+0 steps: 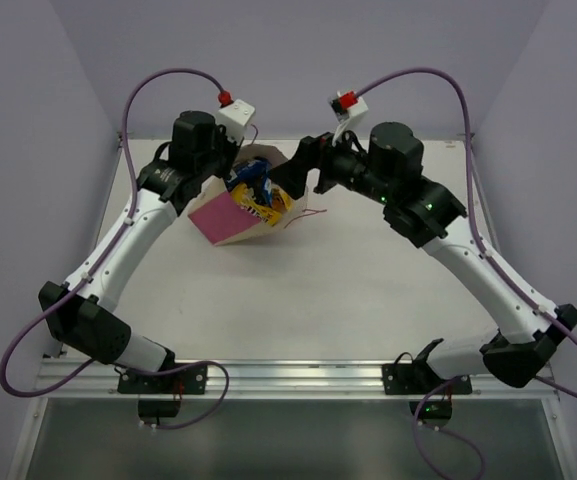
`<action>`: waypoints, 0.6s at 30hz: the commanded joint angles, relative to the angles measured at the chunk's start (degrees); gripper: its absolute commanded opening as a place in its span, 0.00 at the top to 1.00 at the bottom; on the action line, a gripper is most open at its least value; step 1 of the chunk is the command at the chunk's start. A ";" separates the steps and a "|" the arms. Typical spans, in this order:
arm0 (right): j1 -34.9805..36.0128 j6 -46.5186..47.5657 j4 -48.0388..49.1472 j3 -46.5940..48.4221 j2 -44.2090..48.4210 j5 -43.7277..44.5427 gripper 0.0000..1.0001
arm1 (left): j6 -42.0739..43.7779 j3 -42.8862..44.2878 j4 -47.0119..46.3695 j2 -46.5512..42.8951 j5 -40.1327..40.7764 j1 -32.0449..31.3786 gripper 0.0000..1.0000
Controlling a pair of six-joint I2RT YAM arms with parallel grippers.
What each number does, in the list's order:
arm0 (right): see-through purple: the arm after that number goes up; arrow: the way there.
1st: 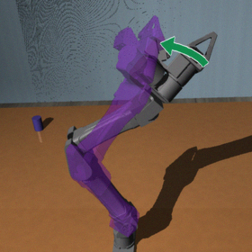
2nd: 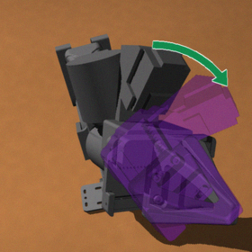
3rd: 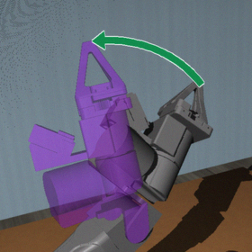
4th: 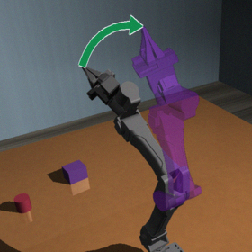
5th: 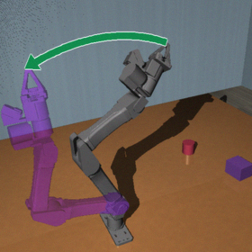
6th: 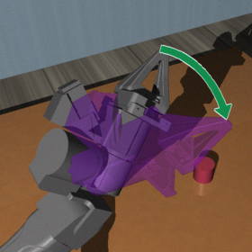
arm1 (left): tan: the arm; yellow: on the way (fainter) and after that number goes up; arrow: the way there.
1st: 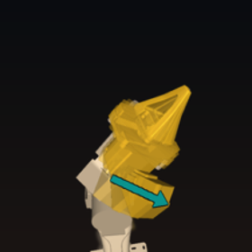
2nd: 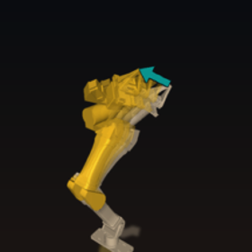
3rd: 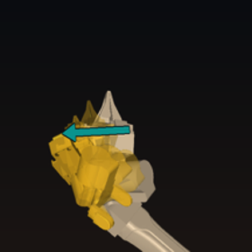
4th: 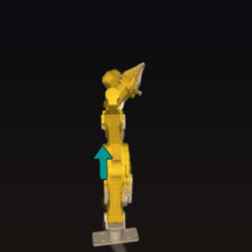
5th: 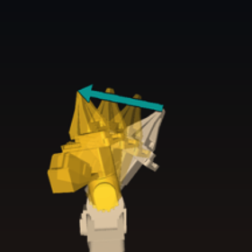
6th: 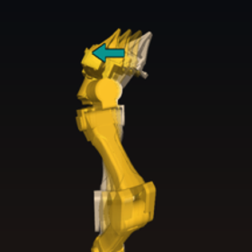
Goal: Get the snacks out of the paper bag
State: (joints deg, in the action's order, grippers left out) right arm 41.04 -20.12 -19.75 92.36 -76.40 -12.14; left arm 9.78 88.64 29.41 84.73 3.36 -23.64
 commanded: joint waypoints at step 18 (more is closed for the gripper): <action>0.62 3.68 23.60 -21.78 -9.02 10.29 0.27 | 1.12 -8.39 -4.98 -8.00 -6.34 -6.42 1.00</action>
State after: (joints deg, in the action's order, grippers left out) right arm 41.36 -22.46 -6.35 70.78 -85.10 -5.26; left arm 11.29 81.34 27.94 79.70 -0.08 -29.43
